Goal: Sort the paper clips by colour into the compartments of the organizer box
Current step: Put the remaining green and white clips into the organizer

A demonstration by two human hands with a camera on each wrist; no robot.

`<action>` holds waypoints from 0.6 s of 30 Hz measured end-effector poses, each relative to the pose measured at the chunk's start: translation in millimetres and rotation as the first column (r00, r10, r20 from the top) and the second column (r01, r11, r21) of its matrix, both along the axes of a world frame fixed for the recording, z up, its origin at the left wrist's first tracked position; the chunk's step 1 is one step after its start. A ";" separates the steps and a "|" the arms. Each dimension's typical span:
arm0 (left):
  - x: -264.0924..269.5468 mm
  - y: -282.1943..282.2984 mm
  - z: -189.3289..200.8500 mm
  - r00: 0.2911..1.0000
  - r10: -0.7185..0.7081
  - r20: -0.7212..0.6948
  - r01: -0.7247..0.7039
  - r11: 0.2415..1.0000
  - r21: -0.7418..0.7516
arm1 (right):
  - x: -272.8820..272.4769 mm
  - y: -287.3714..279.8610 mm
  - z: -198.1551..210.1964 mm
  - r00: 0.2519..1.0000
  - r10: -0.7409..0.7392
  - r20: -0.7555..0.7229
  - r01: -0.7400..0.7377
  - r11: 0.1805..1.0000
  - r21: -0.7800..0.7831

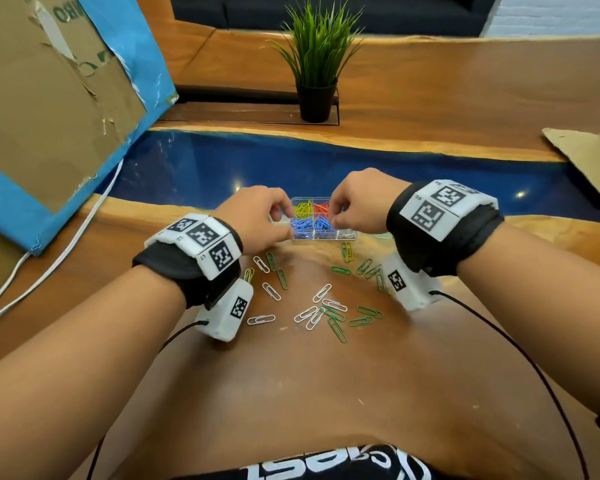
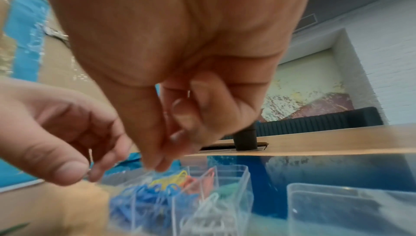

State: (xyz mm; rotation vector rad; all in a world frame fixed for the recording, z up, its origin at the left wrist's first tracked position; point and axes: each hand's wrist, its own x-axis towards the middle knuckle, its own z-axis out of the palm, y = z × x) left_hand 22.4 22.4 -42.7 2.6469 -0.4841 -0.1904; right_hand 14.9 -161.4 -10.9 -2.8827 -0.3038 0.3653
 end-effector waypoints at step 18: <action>-10.7 1.9 9.1 0.970 -0.196 -0.145 0.238 0.893 0.381 | -14.7 -0.9 -20.8 0.999 -0.004 -0.050 -0.006 0.979 -0.202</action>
